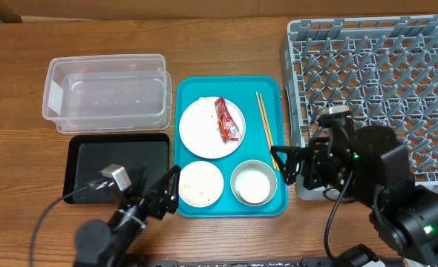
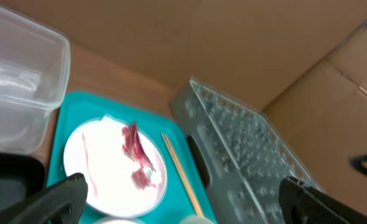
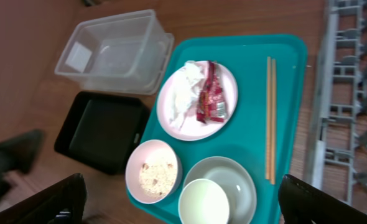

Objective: Sort waste into correct bins and load items into the dishwasher

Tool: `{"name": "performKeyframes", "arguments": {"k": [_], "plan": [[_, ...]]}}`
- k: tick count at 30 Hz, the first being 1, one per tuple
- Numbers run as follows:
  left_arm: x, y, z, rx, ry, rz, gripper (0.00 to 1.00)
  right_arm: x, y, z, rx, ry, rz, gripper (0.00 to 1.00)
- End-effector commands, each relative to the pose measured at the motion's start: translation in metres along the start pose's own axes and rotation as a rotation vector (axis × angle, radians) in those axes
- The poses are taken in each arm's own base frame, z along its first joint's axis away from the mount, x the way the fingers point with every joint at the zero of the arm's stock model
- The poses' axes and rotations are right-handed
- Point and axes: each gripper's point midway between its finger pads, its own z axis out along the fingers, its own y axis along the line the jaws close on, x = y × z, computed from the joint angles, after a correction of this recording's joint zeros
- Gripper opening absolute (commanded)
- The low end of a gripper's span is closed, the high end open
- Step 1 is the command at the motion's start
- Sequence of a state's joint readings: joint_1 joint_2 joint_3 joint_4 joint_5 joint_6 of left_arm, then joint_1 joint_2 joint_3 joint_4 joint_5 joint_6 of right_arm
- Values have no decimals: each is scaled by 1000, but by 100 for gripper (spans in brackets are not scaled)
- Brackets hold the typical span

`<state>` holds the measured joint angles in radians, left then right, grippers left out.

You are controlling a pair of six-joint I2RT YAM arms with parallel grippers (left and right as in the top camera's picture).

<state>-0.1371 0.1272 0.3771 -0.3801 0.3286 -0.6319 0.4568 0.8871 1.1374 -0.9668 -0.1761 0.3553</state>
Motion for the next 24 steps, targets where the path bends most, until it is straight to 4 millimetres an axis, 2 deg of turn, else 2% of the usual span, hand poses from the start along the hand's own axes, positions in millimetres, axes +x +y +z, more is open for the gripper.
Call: {"name": "performKeyframes", "arguments": {"k": [1, 5, 10, 11, 14, 18, 21, 24], "plan": [[-28, -30, -10, -33, 97, 66, 100, -15, -7, -8, 29, -55, 77, 100], [-26, -41, -1, -77, 305, 4, 100, -19, -19, -10, 60, -76, 163, 100], [-37, -103, 25, 230, 461, -55, 100, -17, -36, -13, 114, -69, 231, 100], [-35, -109, 30, 274, 490, -59, 100, -15, -39, -14, 123, -64, 238, 100], [-9, -106, 48, 255, 600, -85, 100, -13, -43, -15, 139, -57, 249, 100], [43, -96, 68, 138, 757, -49, 100, -10, -45, -15, 146, -48, 253, 100], [75, -91, 77, 55, 823, 27, 100, -9, -45, -15, 149, -42, 243, 100], [101, -83, 81, -27, 871, 106, 95, -7, -46, -15, 152, -35, 238, 100]]}}
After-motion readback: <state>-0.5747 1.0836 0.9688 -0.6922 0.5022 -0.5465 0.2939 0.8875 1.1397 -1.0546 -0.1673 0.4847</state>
